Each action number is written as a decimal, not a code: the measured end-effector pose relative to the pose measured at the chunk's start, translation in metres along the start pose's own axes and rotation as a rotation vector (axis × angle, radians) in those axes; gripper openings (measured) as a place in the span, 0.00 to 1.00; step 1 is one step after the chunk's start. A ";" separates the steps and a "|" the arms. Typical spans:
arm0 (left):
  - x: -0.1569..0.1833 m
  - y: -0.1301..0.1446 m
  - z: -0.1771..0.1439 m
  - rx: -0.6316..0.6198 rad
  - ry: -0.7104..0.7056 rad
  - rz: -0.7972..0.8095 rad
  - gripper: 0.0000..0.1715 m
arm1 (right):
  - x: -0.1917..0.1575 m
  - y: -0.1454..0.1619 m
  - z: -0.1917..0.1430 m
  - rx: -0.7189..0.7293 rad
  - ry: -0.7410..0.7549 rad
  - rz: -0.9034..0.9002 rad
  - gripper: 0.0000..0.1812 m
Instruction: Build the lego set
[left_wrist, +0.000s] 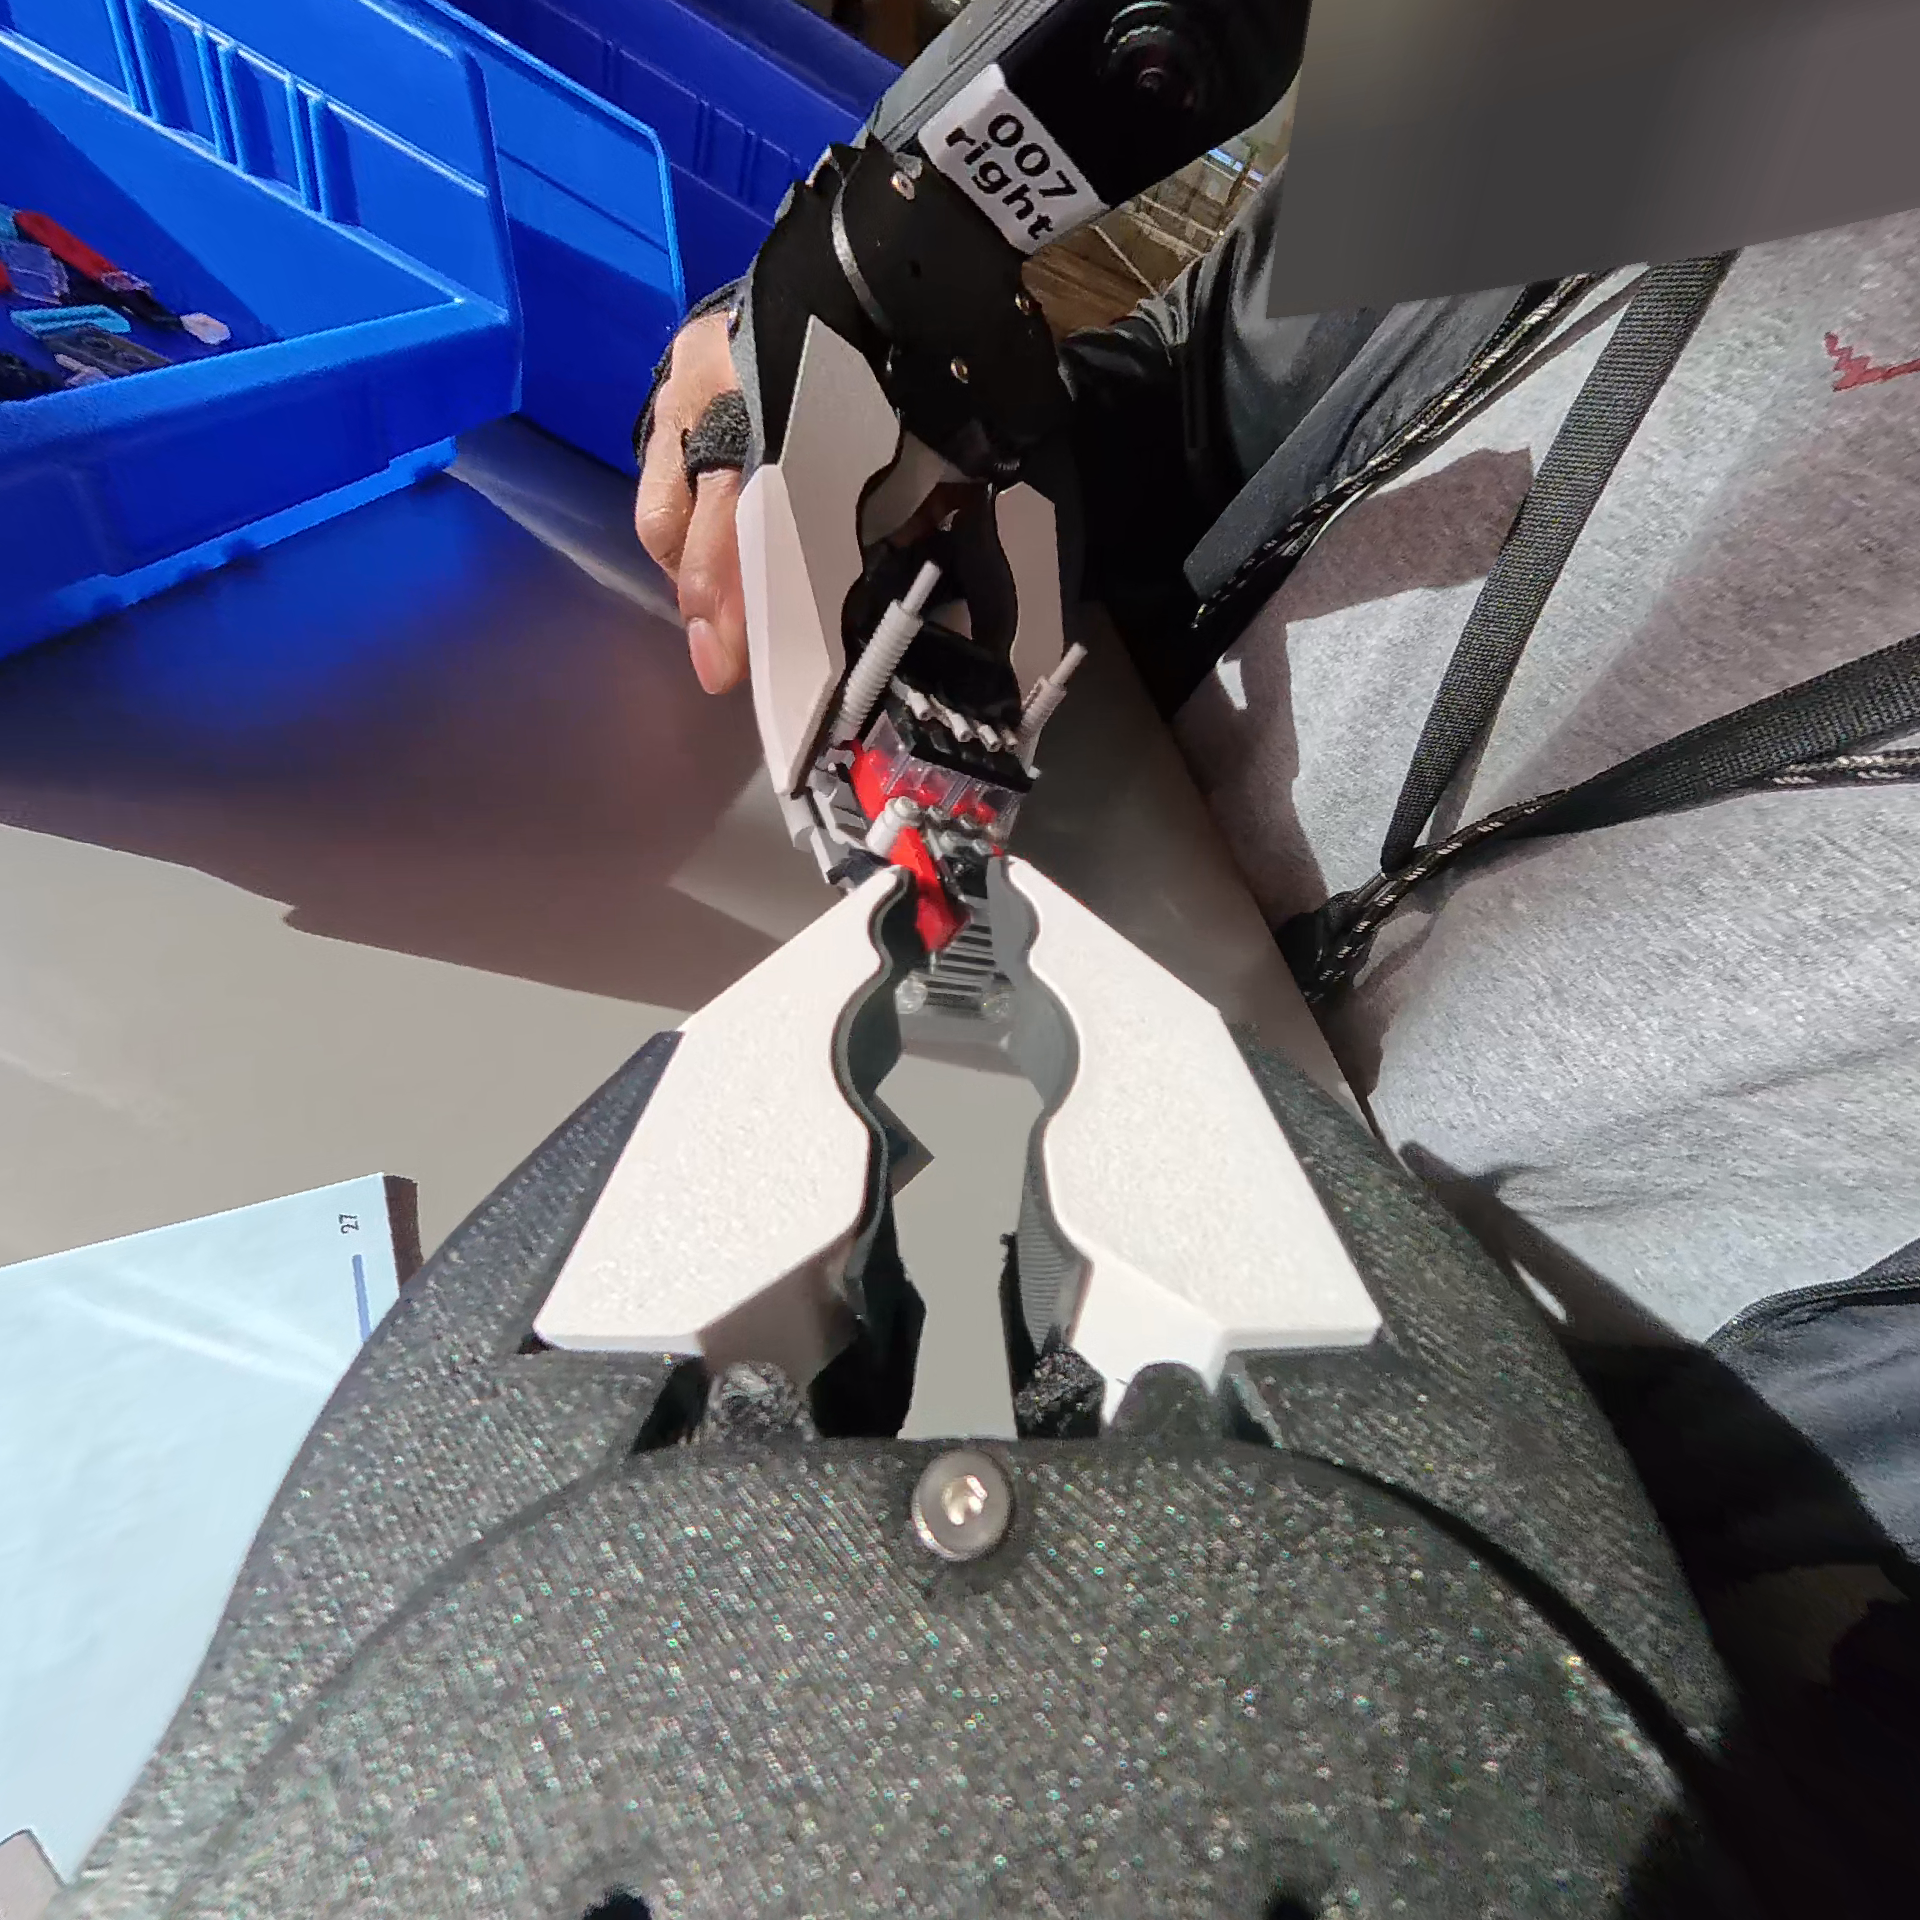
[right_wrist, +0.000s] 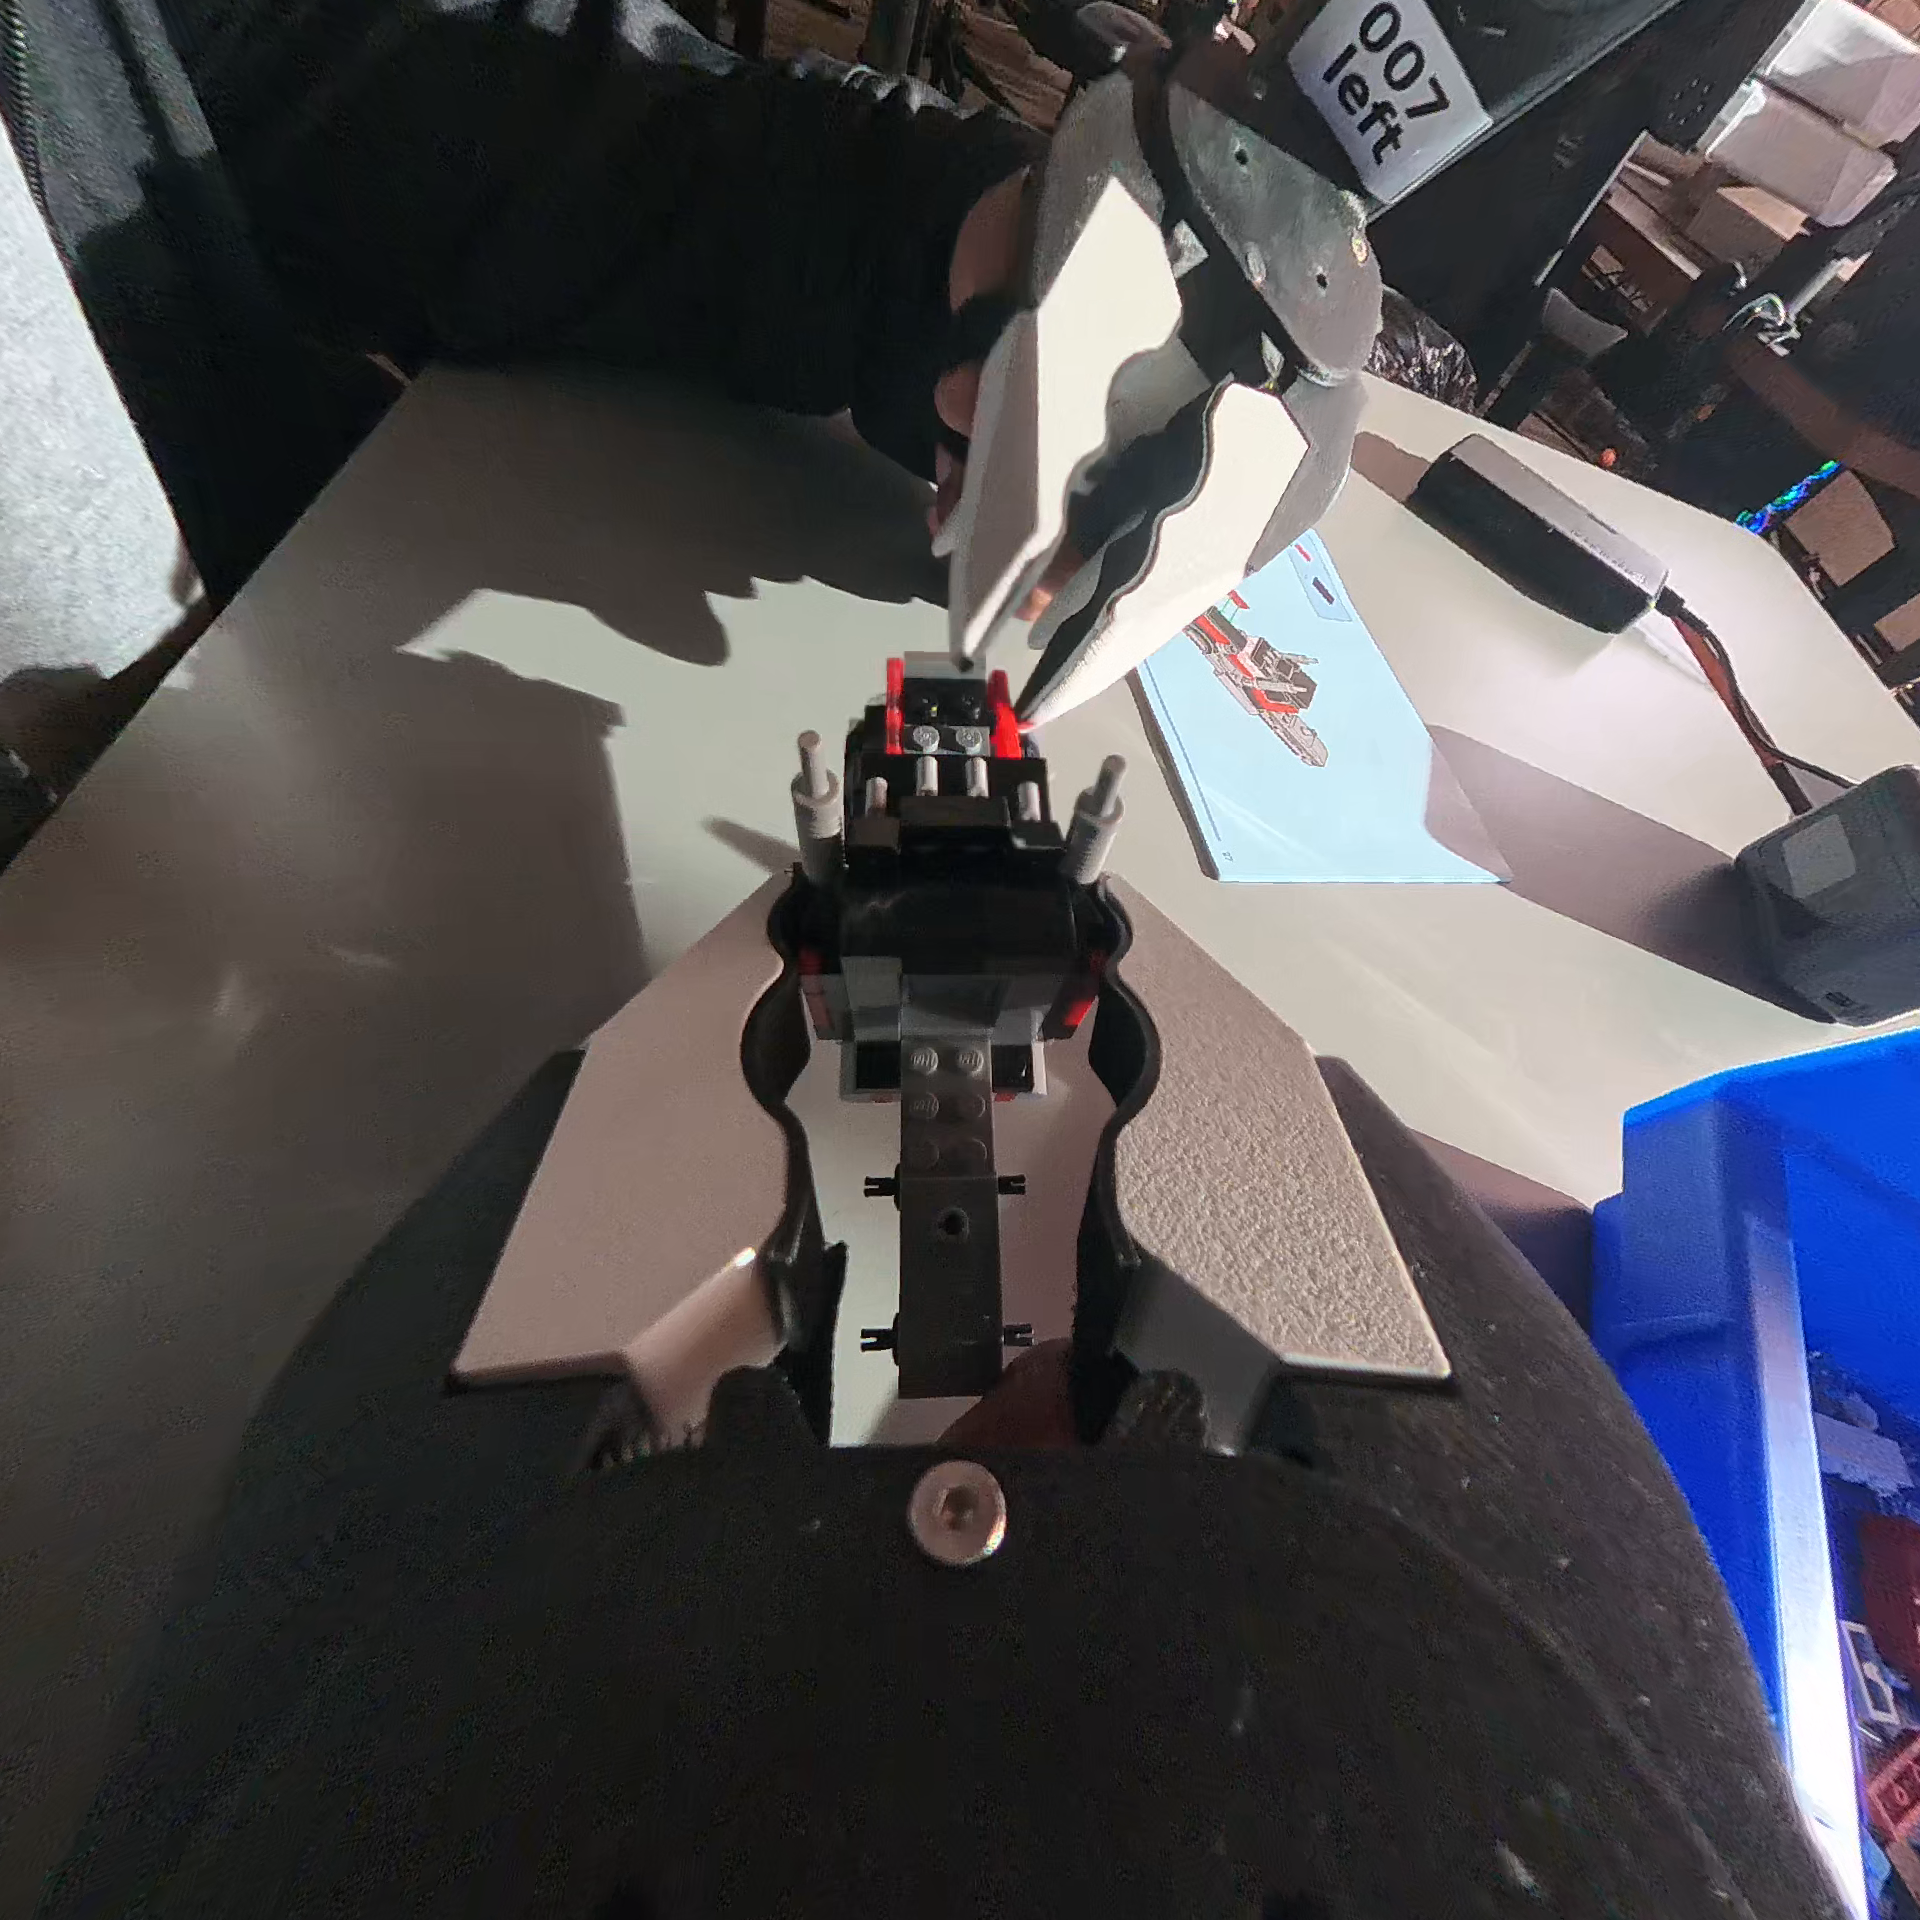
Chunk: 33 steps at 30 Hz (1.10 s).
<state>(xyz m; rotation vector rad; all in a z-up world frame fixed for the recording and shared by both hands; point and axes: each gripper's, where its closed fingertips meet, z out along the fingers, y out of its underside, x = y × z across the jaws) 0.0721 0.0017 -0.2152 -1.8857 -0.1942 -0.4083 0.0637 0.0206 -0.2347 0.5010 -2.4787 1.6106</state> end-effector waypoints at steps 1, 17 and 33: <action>0.000 0.000 0.000 -0.002 0.000 0.000 0.09 | 0.000 0.000 0.000 -0.001 -0.001 0.000 0.30; -0.004 0.001 0.006 -0.064 -0.122 0.159 0.21 | 0.008 0.003 -0.001 -0.011 0.030 0.032 0.30; -0.025 0.001 0.009 -0.150 -0.360 0.436 0.15 | 0.017 0.010 -0.001 -0.042 0.060 0.093 0.30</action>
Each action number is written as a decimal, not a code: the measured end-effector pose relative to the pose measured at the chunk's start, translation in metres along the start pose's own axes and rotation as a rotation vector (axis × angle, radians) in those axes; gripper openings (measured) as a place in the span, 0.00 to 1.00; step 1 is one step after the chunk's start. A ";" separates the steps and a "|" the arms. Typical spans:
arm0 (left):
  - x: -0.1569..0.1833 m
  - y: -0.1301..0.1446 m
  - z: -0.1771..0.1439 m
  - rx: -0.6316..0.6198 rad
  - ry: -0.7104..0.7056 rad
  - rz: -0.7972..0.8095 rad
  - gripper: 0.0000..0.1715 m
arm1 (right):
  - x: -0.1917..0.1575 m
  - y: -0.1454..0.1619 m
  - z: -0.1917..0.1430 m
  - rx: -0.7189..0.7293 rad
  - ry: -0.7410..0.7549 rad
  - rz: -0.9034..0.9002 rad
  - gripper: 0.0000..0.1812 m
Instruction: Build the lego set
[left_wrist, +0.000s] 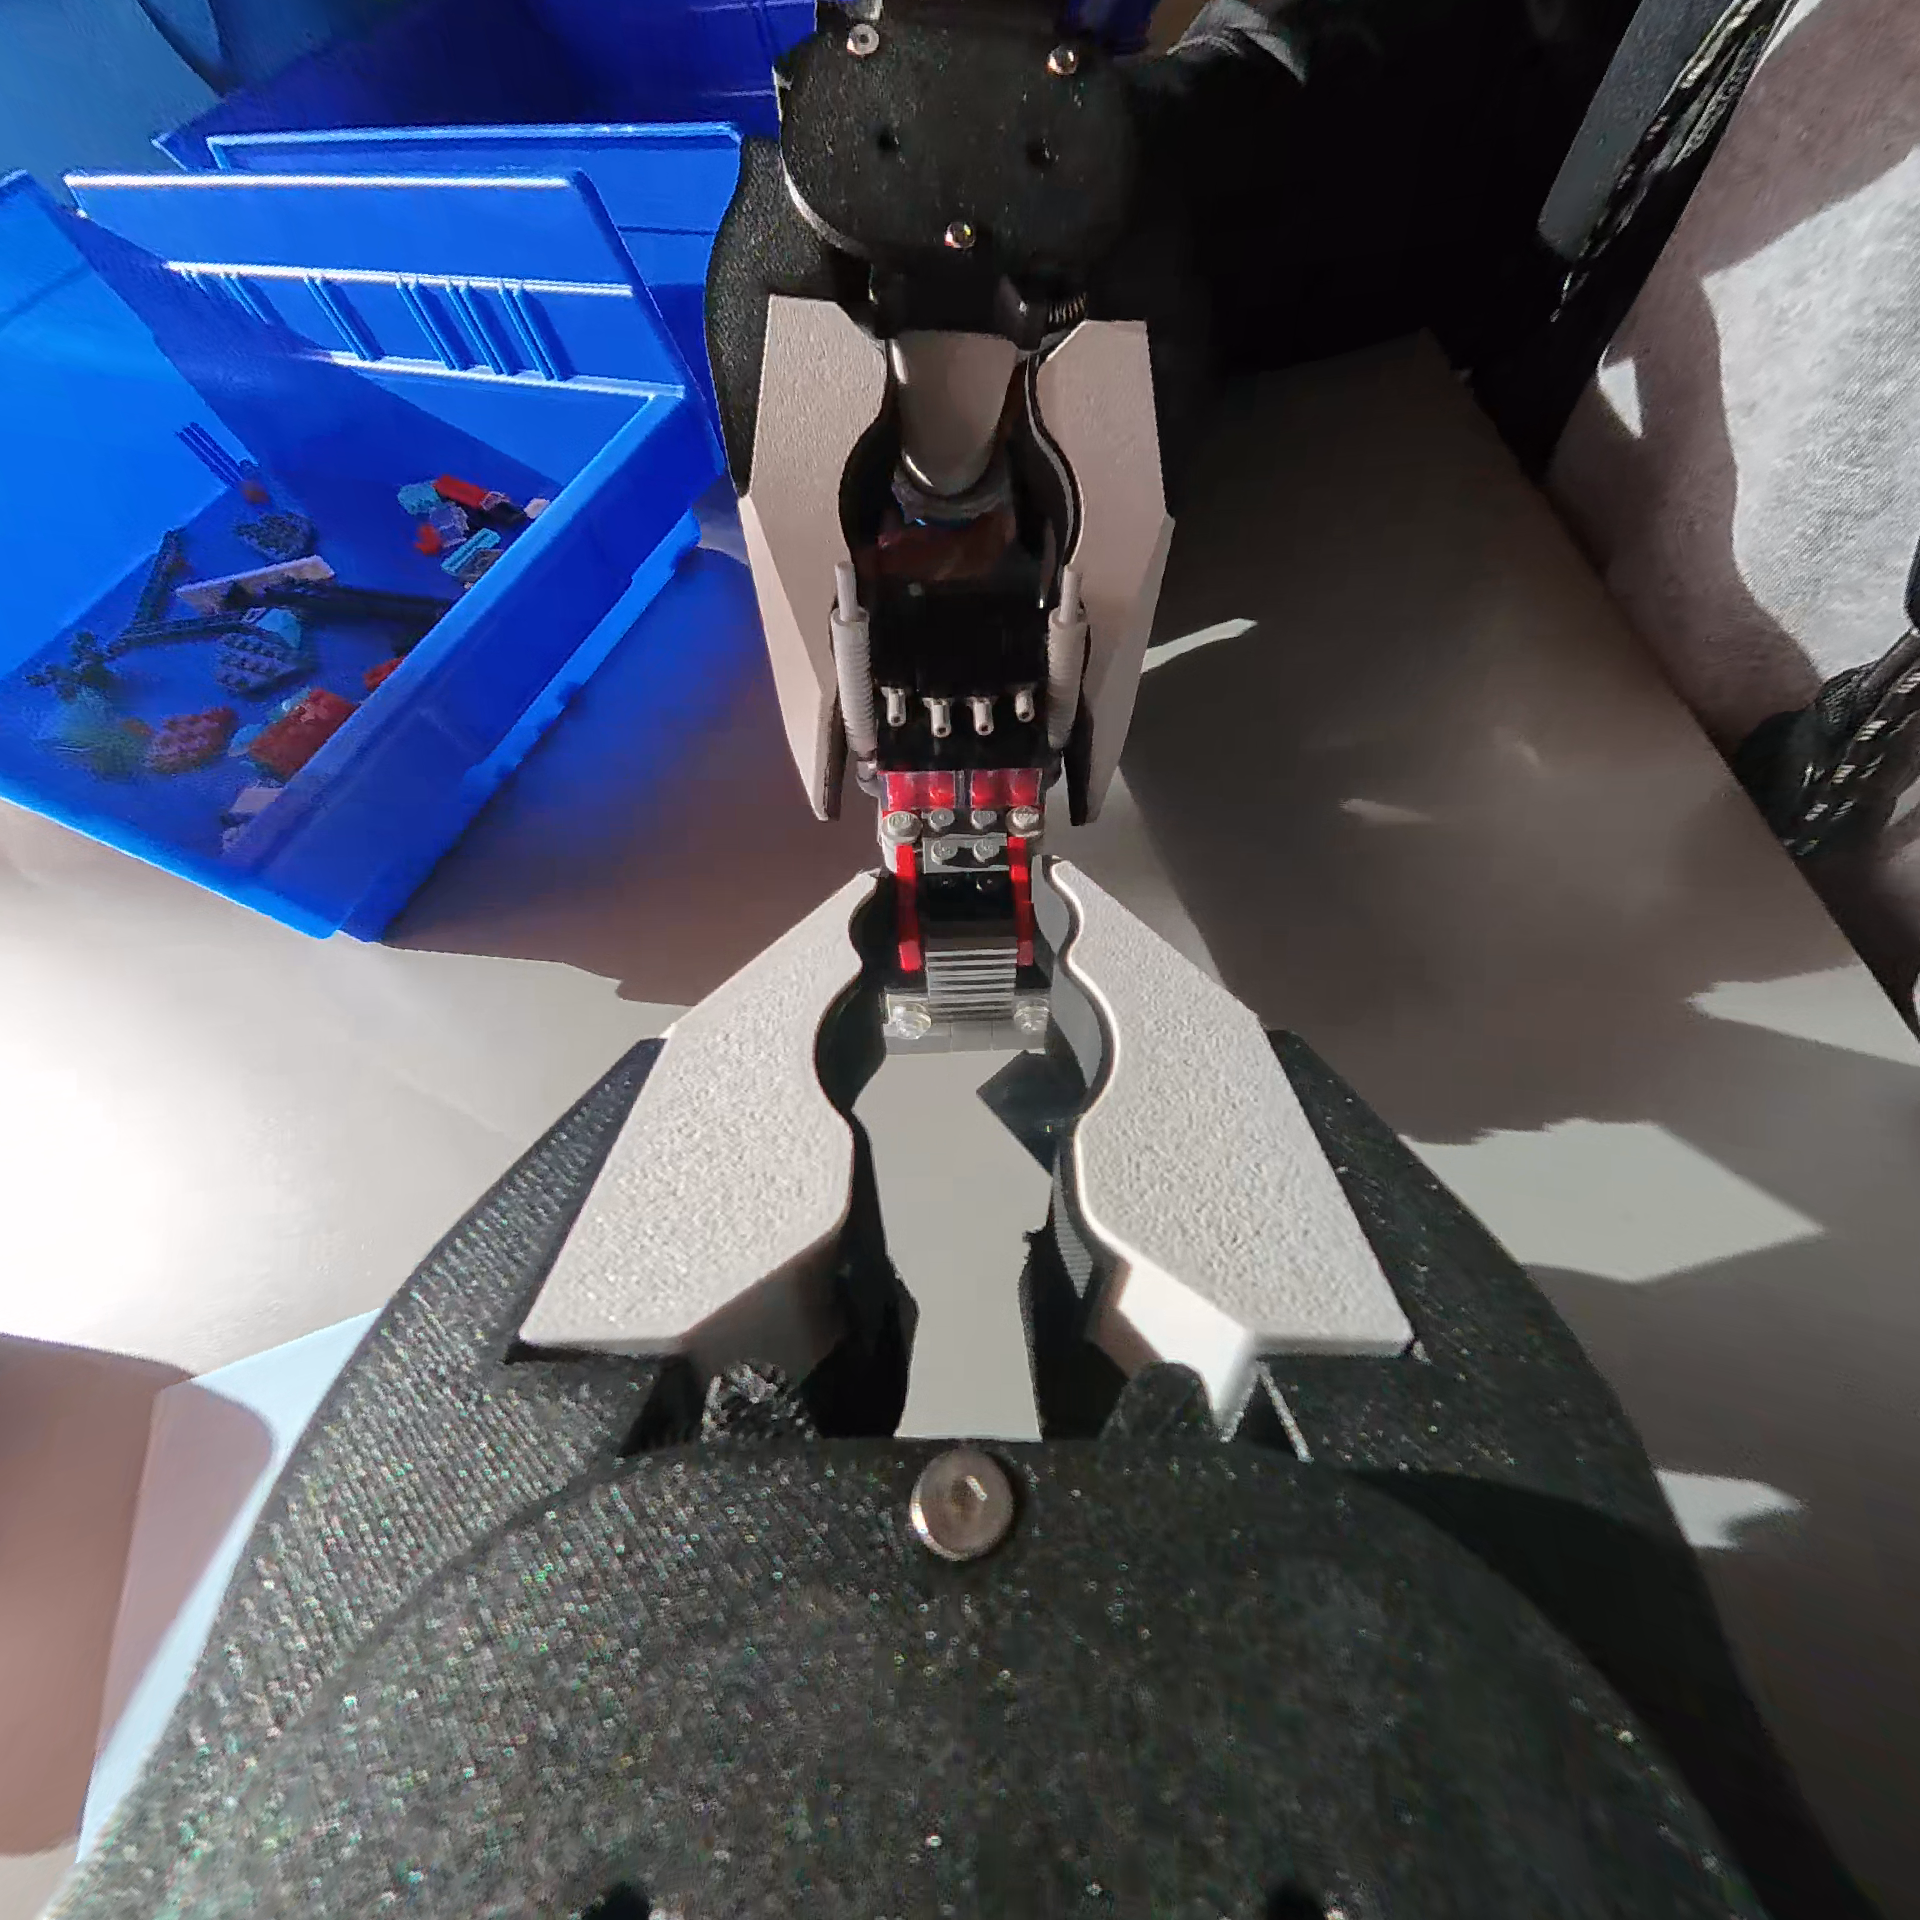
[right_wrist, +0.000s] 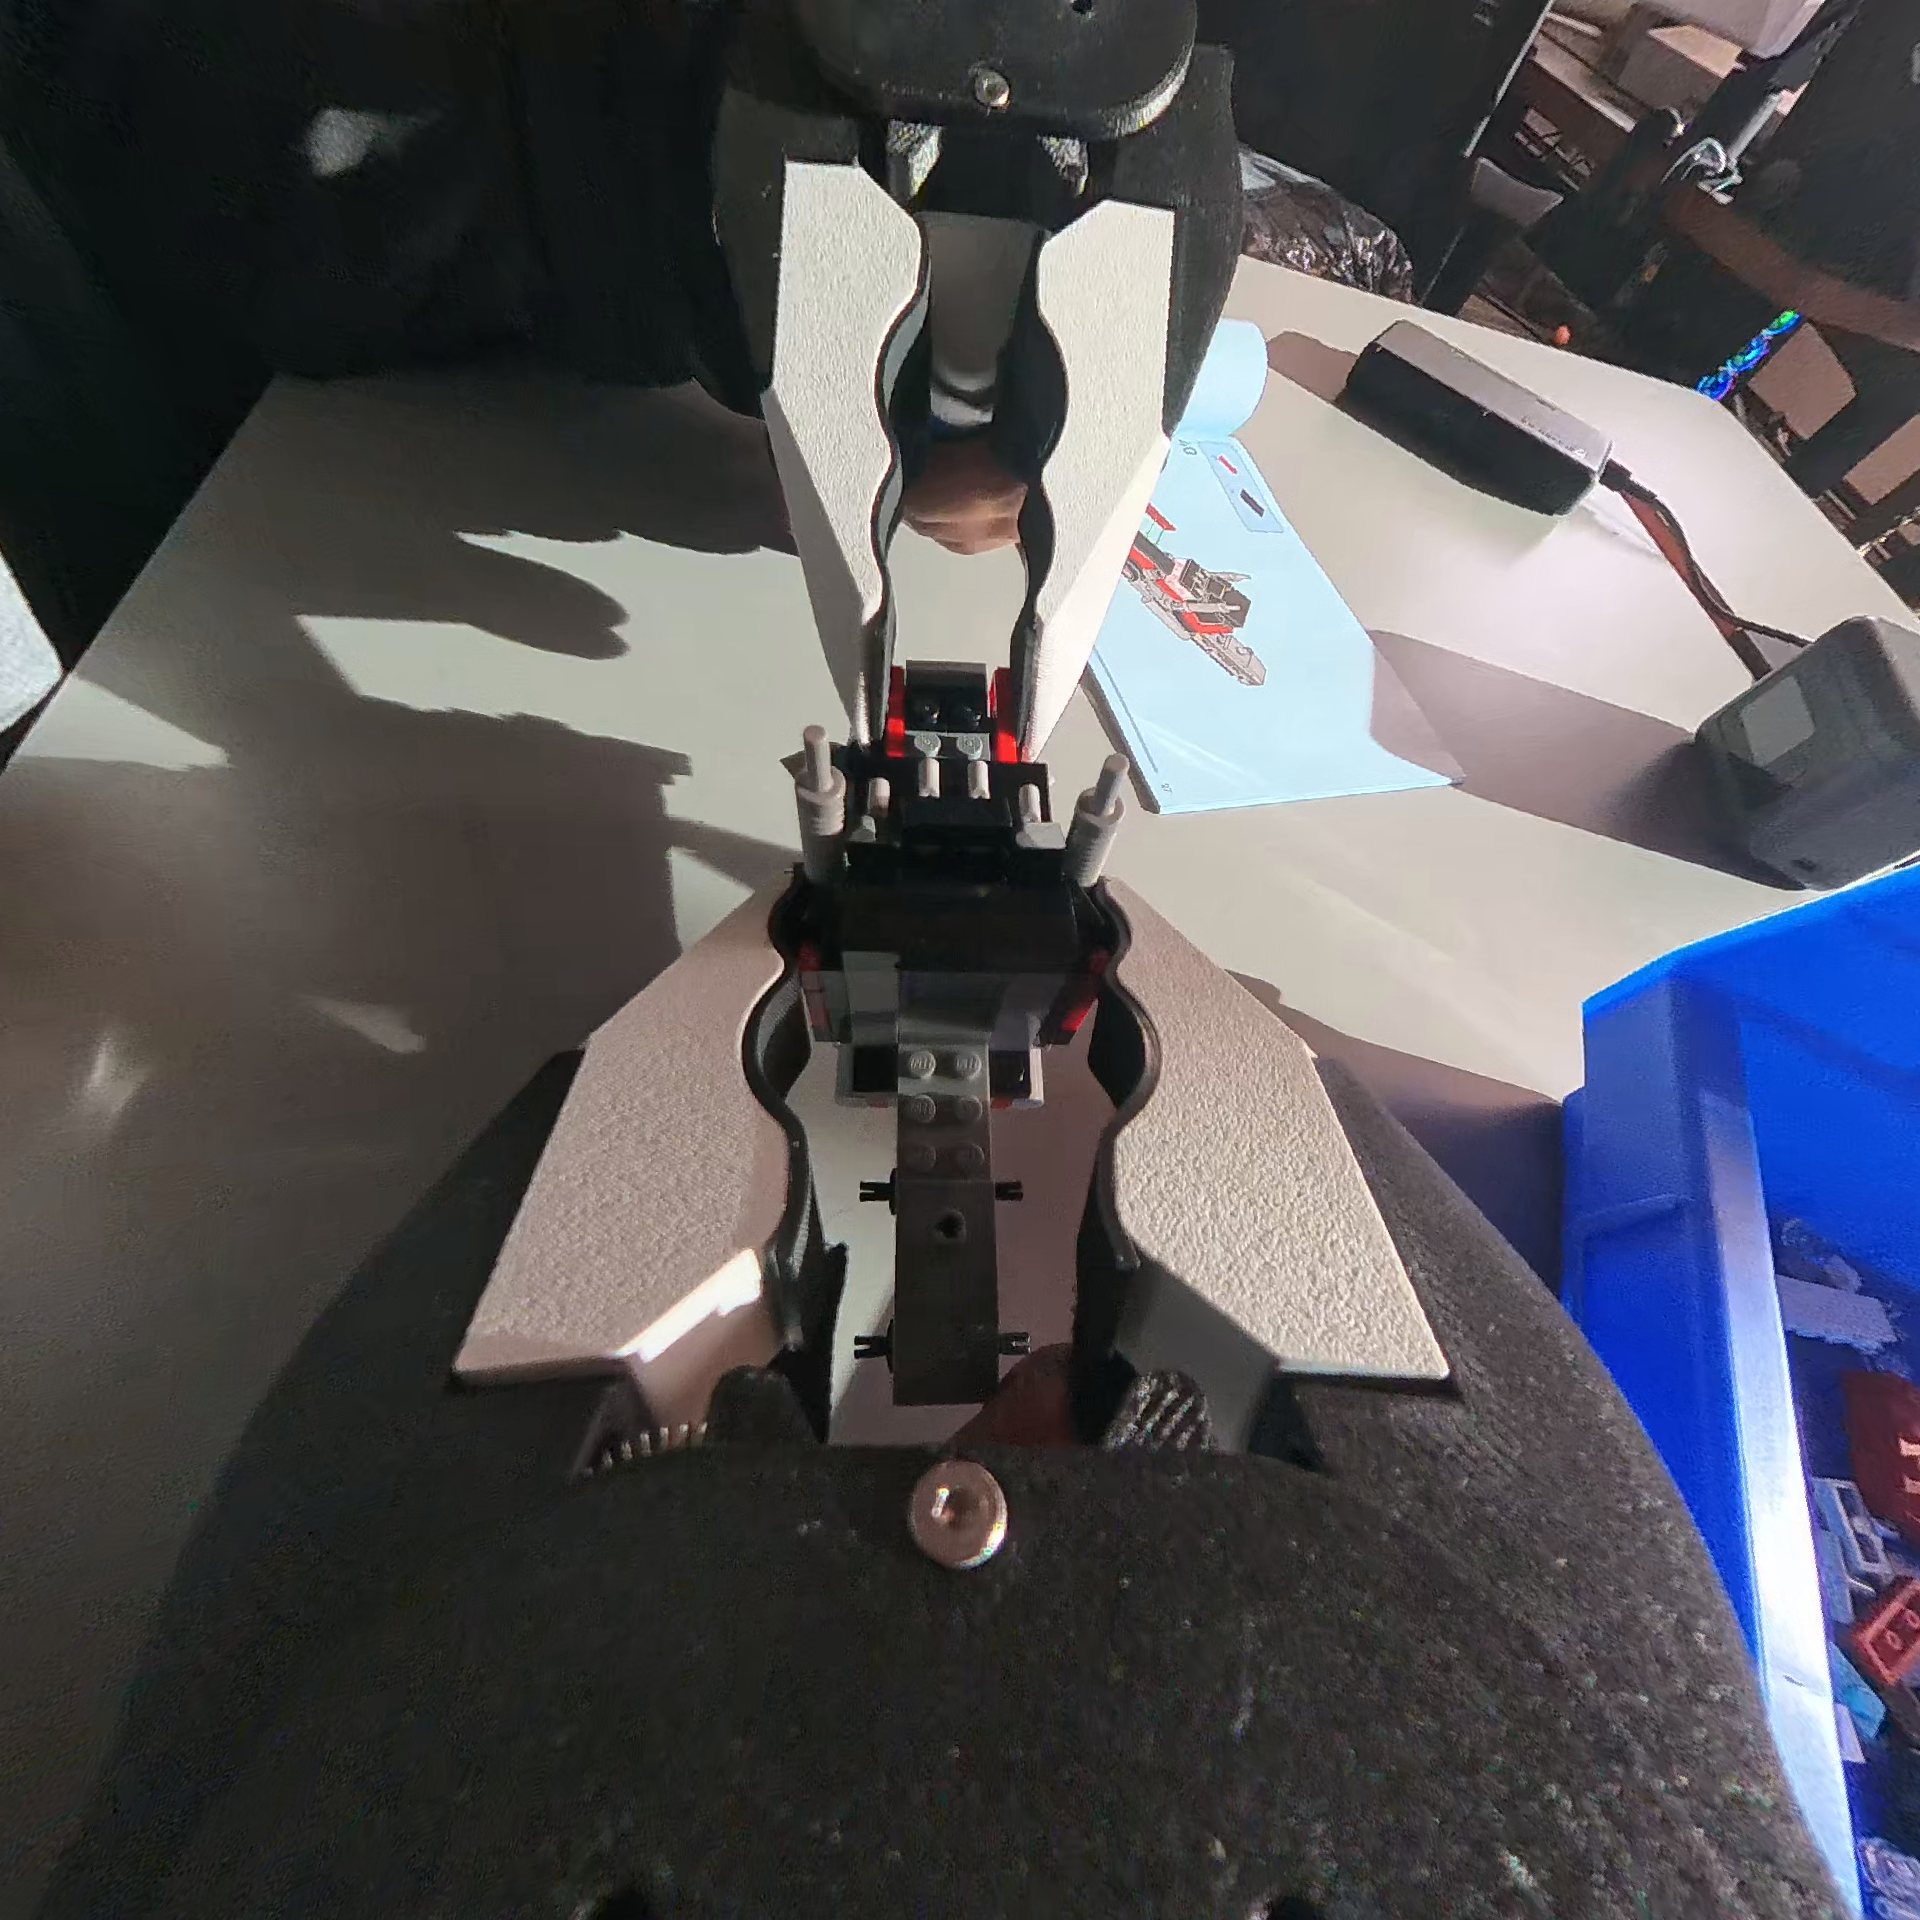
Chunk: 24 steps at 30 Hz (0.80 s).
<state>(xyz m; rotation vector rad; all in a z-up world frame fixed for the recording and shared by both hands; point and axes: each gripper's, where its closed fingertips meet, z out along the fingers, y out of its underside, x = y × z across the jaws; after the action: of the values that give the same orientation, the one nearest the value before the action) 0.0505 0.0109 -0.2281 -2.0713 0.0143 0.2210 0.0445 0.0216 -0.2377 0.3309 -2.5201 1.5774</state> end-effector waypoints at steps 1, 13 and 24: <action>0.000 0.000 0.000 0.003 0.003 -0.005 0.15 | 0.000 0.000 0.000 -0.001 0.001 -0.001 0.30; 0.000 0.001 0.000 0.017 0.026 -0.039 0.15 | 0.000 0.000 0.000 -0.001 0.001 0.000 0.30; 0.003 0.000 -0.001 0.036 0.059 -0.056 0.15 | -0.003 -0.001 0.000 0.005 -0.016 -0.004 0.31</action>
<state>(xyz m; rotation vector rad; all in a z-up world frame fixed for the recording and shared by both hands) 0.0539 0.0099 -0.2283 -2.0389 -0.0039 0.1245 0.0475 0.0215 -0.2379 0.3507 -2.5262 1.5866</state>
